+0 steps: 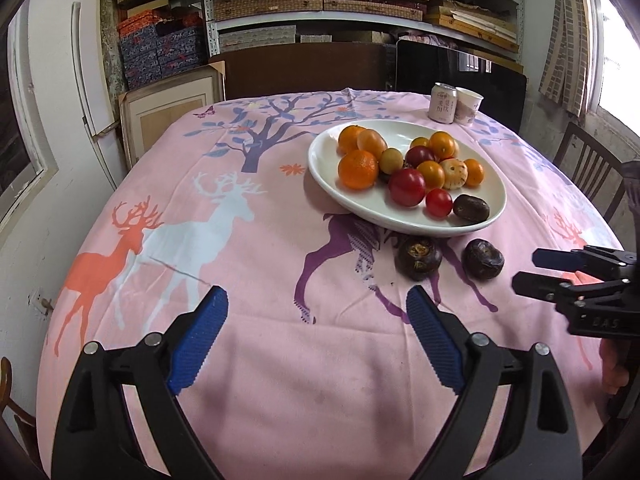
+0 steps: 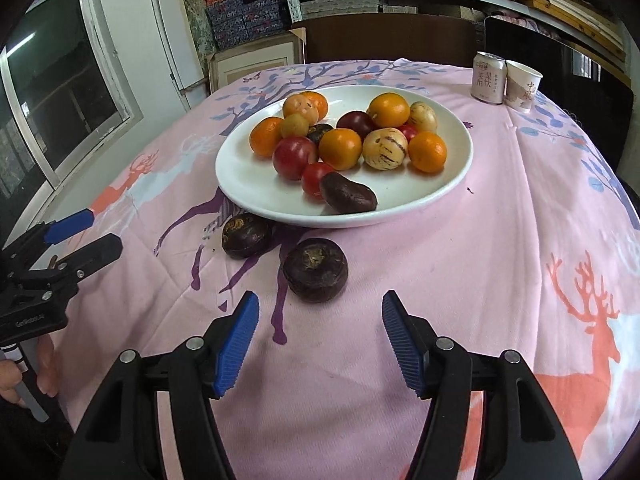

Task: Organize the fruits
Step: 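Grasp a dark purple fruit with each gripper, then carry both purple fruits onto the white plate and open both grippers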

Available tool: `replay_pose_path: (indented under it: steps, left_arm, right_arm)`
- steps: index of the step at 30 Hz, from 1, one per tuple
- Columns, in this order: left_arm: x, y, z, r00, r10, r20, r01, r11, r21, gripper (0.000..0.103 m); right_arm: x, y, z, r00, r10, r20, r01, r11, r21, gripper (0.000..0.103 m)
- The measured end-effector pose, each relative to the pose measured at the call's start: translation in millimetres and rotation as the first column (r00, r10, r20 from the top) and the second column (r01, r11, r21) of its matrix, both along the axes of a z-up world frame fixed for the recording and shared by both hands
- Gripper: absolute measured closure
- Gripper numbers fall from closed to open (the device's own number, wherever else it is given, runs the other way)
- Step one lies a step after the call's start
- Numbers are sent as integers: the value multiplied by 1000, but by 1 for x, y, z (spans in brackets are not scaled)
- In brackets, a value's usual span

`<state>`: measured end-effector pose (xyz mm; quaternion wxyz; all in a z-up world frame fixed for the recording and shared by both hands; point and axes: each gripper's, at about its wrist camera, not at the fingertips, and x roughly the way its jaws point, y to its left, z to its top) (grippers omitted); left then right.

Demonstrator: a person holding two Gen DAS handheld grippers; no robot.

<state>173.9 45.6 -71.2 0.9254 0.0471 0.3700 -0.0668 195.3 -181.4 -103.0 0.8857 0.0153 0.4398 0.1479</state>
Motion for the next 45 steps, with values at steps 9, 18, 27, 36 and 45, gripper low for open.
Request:
replay_pose_path:
  steps: [9, 18, 27, 36, 45]
  left_arm:
    - [-1, 6, -2, 1000, 9, -17, -9, 1000, -2, 14]
    - [14, -30, -12, 997, -54, -51, 57, 997, 53, 14]
    - [50, -96, -32, 990, -121, -75, 132, 978, 160, 14]
    - [73, -103, -51, 986, -100, -137, 121, 981, 155, 26]
    - [58, -91, -44, 975, -167, -149, 171, 985, 16, 64]
  right_arm:
    - [29, 15, -17, 999, -18, -43, 17, 1000, -26, 62]
    - [-25, -7, 8, 994, 30, 103, -32, 999, 15, 63]
    - [-51, -40, 5, 991, -19, 132, 8, 996, 85, 62]
    - [-54, -41, 6, 990, -1, 144, -16, 993, 117, 62]
    - [-55, -43, 5, 989, -9, 149, -10, 992, 124, 62]
